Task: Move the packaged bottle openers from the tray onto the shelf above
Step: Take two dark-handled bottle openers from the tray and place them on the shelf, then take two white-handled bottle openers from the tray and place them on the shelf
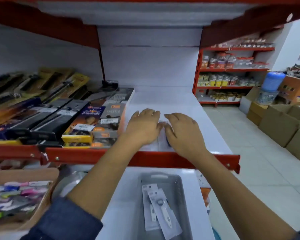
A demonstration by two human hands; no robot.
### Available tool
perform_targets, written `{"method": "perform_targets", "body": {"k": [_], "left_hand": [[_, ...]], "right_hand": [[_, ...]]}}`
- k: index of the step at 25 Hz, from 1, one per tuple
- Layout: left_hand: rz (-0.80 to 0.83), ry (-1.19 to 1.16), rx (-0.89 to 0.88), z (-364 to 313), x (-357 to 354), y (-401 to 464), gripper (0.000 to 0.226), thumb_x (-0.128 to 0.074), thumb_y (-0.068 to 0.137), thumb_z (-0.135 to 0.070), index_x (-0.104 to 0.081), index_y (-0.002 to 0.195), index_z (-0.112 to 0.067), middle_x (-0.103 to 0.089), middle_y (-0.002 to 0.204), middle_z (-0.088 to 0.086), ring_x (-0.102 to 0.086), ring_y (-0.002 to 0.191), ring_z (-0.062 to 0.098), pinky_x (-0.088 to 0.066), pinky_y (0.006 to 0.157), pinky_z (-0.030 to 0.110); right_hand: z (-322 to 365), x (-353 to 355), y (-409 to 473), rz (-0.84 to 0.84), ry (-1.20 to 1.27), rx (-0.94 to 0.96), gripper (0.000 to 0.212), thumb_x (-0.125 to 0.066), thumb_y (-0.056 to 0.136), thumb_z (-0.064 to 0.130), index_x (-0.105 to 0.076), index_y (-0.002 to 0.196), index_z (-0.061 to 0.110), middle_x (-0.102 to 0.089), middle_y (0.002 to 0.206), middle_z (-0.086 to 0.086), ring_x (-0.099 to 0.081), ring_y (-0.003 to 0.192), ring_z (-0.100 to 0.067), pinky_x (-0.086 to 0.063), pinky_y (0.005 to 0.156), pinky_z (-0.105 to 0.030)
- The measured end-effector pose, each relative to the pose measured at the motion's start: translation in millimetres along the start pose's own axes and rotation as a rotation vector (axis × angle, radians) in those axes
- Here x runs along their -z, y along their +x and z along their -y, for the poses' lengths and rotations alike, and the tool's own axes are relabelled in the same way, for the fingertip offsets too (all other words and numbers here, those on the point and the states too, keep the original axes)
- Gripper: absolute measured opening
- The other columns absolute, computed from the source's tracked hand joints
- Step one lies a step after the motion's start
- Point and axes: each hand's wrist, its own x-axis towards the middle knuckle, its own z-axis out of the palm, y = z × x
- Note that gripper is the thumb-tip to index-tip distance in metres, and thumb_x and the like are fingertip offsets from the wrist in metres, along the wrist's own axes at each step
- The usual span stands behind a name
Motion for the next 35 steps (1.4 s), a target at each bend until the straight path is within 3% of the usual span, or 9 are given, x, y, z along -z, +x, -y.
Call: {"method": "perform_targets", "body": {"k": [3, 7, 10, 13, 15, 18, 21, 24, 35], "left_hand": [[-0.306, -0.049, 0.033, -22.1, -40.1, -56.3, 0.070, -0.017, 0.096, -0.047, -0.020, 0.152, -0.006, -0.020, 0.161, 0.013, -0.014, 0.151, 0.027, -0.010, 0.123, 0.044], [-0.539, -0.139, -0.003, -43.7, -127.1, -113.9, 0.064, -0.032, 0.097, -0.033, -0.017, 0.152, -0.003, -0.017, 0.161, 0.016, -0.011, 0.151, 0.028, -0.015, 0.122, 0.045], [-0.415, -0.057, -0.111, -37.5, -192.0, -130.6, 0.072, -0.041, 0.095, -0.023, -0.004, 0.154, -0.005, -0.007, 0.163, 0.012, -0.004, 0.152, 0.024, -0.017, 0.120, 0.041], [-0.170, -0.028, -0.161, -26.2, -241.7, -126.3, 0.058, -0.047, 0.093, -0.023, -0.034, 0.146, -0.003, -0.040, 0.153, 0.014, -0.039, 0.142, 0.027, -0.029, 0.119, 0.040], [0.049, -0.107, -0.089, -21.2, -253.2, -115.7, 0.058, -0.048, 0.094, -0.019, -0.033, 0.148, -0.005, -0.030, 0.157, 0.012, -0.035, 0.145, 0.027, -0.021, 0.120, 0.035], [0.280, -0.162, 0.060, -15.5, -260.6, -86.3, 0.064, -0.045, 0.097, -0.016, -0.016, 0.153, -0.010, -0.014, 0.163, 0.008, -0.018, 0.150, 0.023, -0.027, 0.119, 0.032], [0.403, -0.145, 0.144, -6.5, -262.9, -50.5, 0.061, -0.050, 0.094, -0.013, -0.025, 0.149, -0.010, -0.030, 0.156, 0.007, -0.034, 0.141, 0.025, -0.041, 0.106, 0.037], [0.523, -0.054, 0.089, 4.0, -269.5, -26.7, 0.056, -0.051, 0.094, -0.015, -0.030, 0.145, -0.009, -0.035, 0.152, 0.008, -0.041, 0.137, 0.027, -0.038, 0.109, 0.038], [0.560, -0.062, 0.000, 12.8, -283.9, -4.1, 0.057, -0.051, 0.093, -0.010, -0.030, 0.146, -0.005, -0.033, 0.152, 0.014, -0.045, 0.131, 0.034, -0.044, 0.105, 0.042]], "right_hand": [[10.4, -8.7, -76.6, -0.377, 0.115, 0.026, 0.037, -0.044, 0.094, 0.023, -0.058, 0.127, 0.012, -0.060, 0.132, -0.006, -0.045, 0.133, -0.023, -0.026, 0.117, -0.044], [-2.1, -58.4, -165.5, -0.331, 0.159, 0.117, 0.036, -0.045, 0.093, 0.017, -0.052, 0.128, 0.010, -0.056, 0.133, -0.013, -0.045, 0.131, -0.026, -0.031, 0.115, -0.046], [-17.9, -100.7, -199.7, -0.060, 0.184, 0.104, 0.039, -0.047, 0.091, 0.019, -0.047, 0.129, 0.012, -0.059, 0.131, -0.015, -0.051, 0.124, -0.027, -0.040, 0.108, -0.041], [-31.0, -139.9, -205.9, 0.187, 0.175, 0.033, 0.037, -0.045, 0.089, 0.025, -0.049, 0.123, 0.013, -0.066, 0.122, -0.014, -0.061, 0.111, -0.027, -0.051, 0.100, -0.040], [-37.2, -159.7, -196.3, 0.390, 0.142, -0.055, 0.041, -0.042, 0.091, 0.031, -0.053, 0.126, 0.012, -0.066, 0.125, -0.013, -0.064, 0.111, -0.029, -0.050, 0.100, -0.041], [-46.2, -180.6, -172.5, 0.633, 0.102, -0.109, 0.046, -0.036, 0.097, 0.025, -0.040, 0.141, 0.011, -0.048, 0.145, -0.010, -0.046, 0.132, -0.029, -0.037, 0.112, -0.039], [-51.1, -195.8, -143.4, 0.785, 0.072, -0.128, 0.052, -0.040, 0.096, 0.024, -0.030, 0.147, 0.013, -0.035, 0.155, -0.007, -0.031, 0.142, -0.027, -0.030, 0.115, -0.041], [-55.5, -210.2, -122.1, 0.945, 0.019, -0.109, 0.059, -0.048, 0.094, 0.028, -0.026, 0.148, 0.016, -0.029, 0.158, -0.004, -0.028, 0.144, -0.027, -0.032, 0.116, -0.046], [-59.4, -210.5, -115.4, 1.076, -0.115, -0.041, 0.060, -0.048, 0.090, 0.022, -0.029, 0.147, 0.016, -0.037, 0.148, -0.011, -0.034, 0.138, -0.032, -0.037, 0.109, -0.045]]}}
